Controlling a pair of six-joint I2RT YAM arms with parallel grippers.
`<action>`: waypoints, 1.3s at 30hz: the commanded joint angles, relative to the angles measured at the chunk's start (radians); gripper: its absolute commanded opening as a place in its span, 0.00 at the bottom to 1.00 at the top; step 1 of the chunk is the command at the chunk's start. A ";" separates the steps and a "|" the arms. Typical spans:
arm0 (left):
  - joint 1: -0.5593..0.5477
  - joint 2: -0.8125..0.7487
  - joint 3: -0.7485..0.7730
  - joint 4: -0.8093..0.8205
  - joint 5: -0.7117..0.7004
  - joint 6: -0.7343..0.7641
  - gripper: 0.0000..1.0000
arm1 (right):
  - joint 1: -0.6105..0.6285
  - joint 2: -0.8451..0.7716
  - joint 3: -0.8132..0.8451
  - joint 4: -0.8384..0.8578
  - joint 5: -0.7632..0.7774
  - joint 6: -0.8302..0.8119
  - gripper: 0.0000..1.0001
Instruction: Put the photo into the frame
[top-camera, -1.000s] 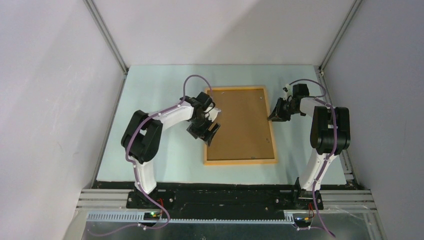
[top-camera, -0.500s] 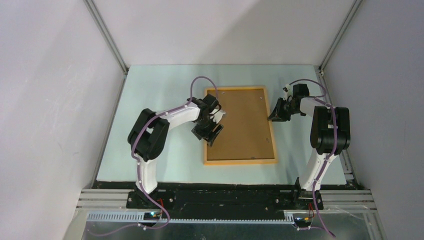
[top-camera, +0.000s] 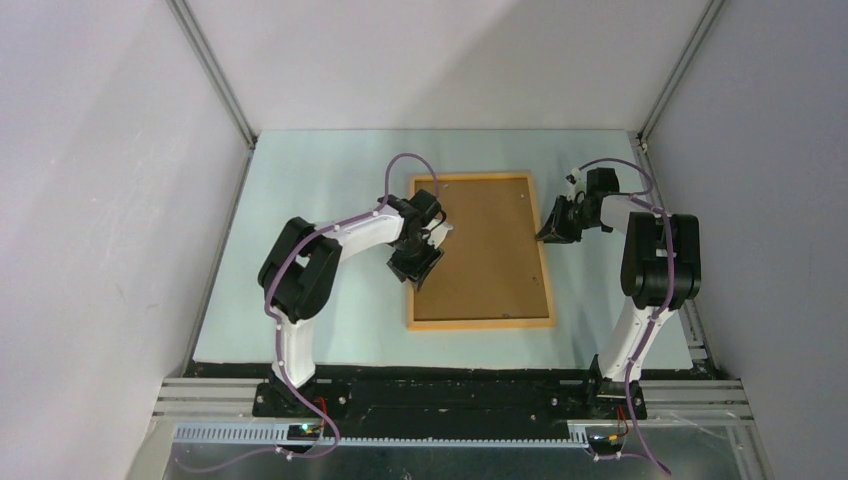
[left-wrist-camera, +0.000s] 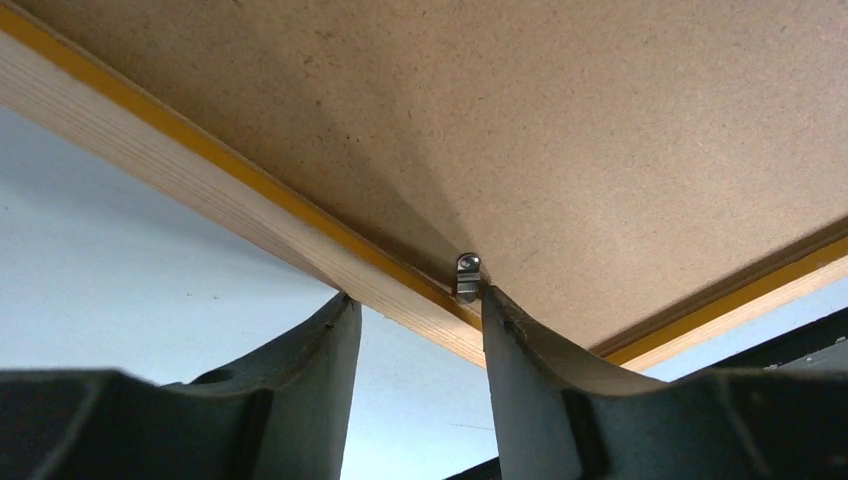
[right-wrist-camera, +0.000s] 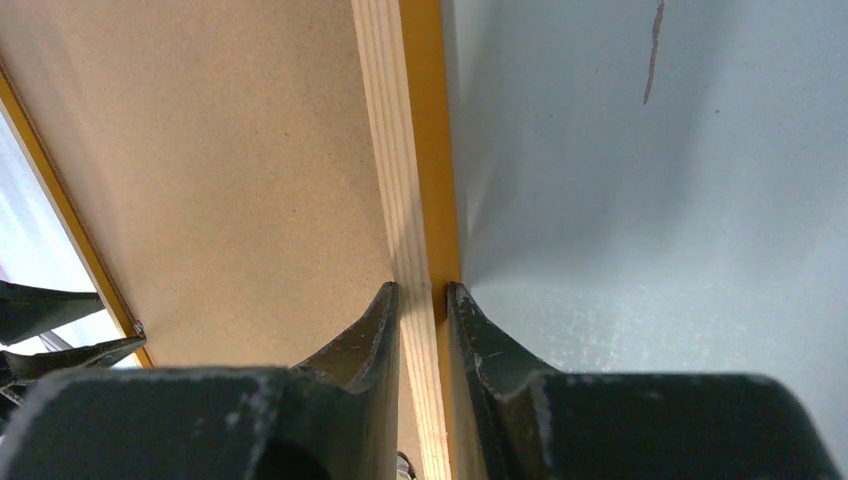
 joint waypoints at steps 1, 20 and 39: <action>-0.008 0.017 0.044 0.029 0.005 0.003 0.50 | -0.006 -0.005 -0.004 0.002 -0.027 0.004 0.00; -0.008 0.011 0.054 0.028 0.016 0.013 0.36 | -0.005 0.002 -0.005 -0.001 -0.030 -0.003 0.00; -0.009 0.012 0.056 0.027 -0.006 0.023 0.64 | -0.007 0.006 -0.005 -0.001 -0.033 -0.003 0.00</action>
